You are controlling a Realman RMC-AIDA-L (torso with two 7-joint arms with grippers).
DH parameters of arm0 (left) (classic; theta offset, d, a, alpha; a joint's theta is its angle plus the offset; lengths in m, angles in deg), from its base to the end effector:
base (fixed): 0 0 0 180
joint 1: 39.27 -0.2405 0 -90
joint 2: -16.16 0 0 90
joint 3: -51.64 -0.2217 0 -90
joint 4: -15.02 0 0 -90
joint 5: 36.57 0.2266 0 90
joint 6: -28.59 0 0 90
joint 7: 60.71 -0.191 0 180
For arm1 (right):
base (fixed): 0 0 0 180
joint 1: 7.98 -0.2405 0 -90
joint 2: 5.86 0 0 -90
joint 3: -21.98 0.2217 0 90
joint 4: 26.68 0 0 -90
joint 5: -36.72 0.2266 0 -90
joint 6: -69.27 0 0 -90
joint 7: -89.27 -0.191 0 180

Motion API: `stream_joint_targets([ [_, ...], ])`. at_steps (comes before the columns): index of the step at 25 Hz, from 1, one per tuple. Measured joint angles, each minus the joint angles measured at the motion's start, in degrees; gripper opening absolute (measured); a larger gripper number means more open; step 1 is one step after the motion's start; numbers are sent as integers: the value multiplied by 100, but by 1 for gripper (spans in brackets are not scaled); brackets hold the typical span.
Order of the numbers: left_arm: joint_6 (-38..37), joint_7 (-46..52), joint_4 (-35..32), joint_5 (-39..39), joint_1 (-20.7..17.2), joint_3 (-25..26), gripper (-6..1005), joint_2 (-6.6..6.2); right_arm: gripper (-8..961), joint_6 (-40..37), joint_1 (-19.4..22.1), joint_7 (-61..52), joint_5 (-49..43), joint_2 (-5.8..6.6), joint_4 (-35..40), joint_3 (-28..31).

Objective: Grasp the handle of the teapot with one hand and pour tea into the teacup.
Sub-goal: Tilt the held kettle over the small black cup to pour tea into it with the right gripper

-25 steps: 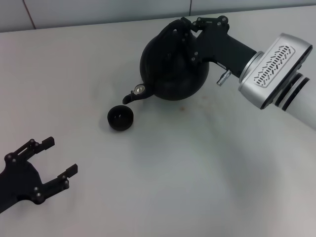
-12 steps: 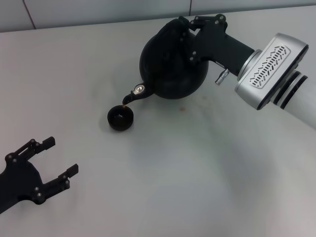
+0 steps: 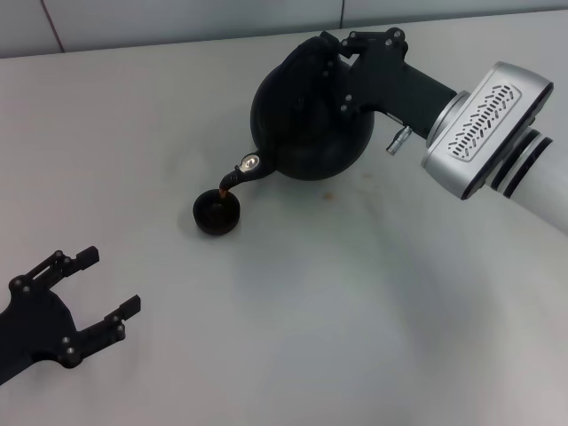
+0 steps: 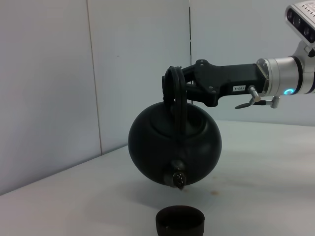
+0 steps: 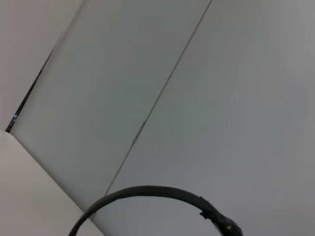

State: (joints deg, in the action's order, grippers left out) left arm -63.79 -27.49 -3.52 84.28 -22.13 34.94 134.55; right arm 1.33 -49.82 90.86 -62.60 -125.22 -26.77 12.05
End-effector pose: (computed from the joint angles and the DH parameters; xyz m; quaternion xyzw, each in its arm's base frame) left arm -0.3110 0.2531 -0.0393 -0.9139 -0.1129 -0.2676 0.2835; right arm 0.2047 0.4075 -0.0657 -0.8491 -0.0673 0.2286 0.4715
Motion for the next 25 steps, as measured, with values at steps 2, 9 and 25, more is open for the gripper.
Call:
stream_joint_targets([
  [2,0,0,0,0,1,0,819,0,80,0,2,0,0,0,-2,0],
  [9,1,0,0,0,7,0,819,0,81,0,-4,-56,0,0,-60,4],
  [25,1,0,0,0,33,0,819,0,81,-167,267,-2454,258,16,110,150],
])
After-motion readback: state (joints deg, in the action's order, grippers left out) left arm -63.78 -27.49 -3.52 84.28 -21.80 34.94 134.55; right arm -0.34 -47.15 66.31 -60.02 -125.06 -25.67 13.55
